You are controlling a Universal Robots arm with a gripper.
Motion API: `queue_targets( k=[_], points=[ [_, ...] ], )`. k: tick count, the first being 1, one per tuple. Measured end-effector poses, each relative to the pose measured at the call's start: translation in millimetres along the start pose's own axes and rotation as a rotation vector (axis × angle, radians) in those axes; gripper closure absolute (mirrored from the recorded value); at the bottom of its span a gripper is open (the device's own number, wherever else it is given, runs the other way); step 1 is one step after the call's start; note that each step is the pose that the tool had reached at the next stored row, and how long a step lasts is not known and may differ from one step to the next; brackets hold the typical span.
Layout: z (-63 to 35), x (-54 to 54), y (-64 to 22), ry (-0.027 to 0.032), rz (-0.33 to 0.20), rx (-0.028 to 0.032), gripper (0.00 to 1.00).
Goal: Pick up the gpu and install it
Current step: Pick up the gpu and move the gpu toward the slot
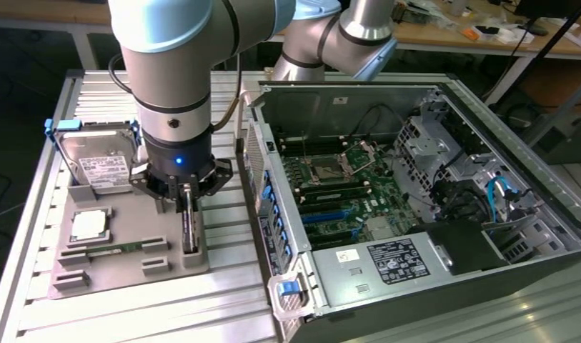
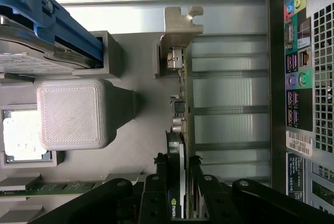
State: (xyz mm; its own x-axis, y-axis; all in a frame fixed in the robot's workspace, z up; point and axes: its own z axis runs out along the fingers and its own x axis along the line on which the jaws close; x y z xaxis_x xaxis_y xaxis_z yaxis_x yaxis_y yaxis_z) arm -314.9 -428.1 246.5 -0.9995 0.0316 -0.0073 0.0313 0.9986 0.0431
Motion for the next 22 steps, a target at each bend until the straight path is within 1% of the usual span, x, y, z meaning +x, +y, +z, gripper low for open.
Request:
queue_targets(
  k=[22],
  points=[
    [0.0,0.0,0.0,0.0001,0.000,0.0000,0.73]
  ],
)
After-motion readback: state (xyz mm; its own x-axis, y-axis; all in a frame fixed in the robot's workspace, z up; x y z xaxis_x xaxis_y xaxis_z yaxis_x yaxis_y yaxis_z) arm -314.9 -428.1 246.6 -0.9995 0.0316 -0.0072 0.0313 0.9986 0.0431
